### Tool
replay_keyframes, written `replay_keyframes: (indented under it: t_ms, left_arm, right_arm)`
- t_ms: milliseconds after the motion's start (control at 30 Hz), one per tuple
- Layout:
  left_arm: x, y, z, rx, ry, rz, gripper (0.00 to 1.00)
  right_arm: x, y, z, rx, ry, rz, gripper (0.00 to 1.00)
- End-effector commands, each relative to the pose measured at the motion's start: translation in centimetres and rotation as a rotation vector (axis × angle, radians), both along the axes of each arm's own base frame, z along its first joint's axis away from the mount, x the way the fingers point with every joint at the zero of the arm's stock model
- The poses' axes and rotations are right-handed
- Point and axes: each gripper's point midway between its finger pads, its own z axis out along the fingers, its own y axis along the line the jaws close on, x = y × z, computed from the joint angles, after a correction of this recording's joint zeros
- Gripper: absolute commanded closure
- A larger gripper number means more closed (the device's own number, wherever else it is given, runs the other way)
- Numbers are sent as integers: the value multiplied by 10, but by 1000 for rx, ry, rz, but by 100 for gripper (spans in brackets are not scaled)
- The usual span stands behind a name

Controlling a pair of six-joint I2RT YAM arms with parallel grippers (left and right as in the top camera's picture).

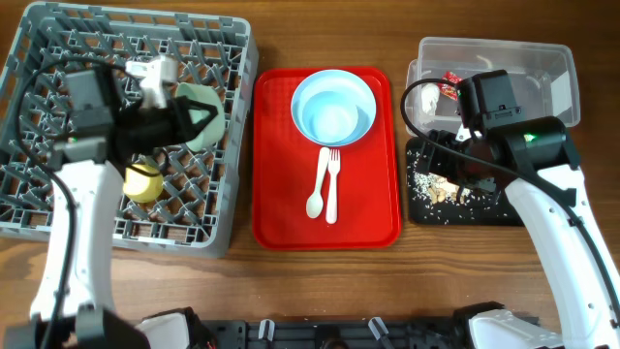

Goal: Sort waste into correct bins and load items into the dishwasher rack
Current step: 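Carry the green bowl into the rack and release it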

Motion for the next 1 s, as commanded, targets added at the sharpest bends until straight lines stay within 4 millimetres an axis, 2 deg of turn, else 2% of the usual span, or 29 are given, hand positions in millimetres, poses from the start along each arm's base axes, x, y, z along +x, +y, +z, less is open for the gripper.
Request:
replay_keyframes:
  t_ms: [0, 233, 500, 633, 667, 733, 800, 900, 933, 967]
  left_arm:
    - [5, 2, 11, -218, -44, -104, 96]
    - [17, 25, -15, -345, 14, -77, 96]
    - [22, 60, -40, -337, 78, 34, 94]
    - [18, 78, -61, -259, 160, 124, 87]
    - [16, 82, -66, -239, 184, 145, 82]
    - [13, 87, -70, -228, 207, 166, 79]
    - [12, 91, -70, -233, 214, 178, 63]
    - [10, 95, -70, -239, 223, 193, 52]
    - [9, 97, -70, -241, 226, 198, 45]
    - [7, 98, -70, -244, 230, 203, 45]
  right_arm:
    - [2, -4, 3, -18, -15, 3, 24]
    - [2, -4, 3, -18, -15, 2, 24]
    - [1, -4, 3, -19, -12, 4, 24]
    - [2, -4, 3, -19, -12, 4, 24]
    - [2, -4, 3, -19, -12, 4, 24]
    - [2, -4, 3, -19, -12, 4, 24]
    - [1, -4, 3, -19, -12, 4, 23]
    - [1, -4, 3, -19, -12, 4, 23]
    - [1, -4, 3, -19, -12, 4, 24]
    - [1, -4, 3, -19, -12, 4, 24]
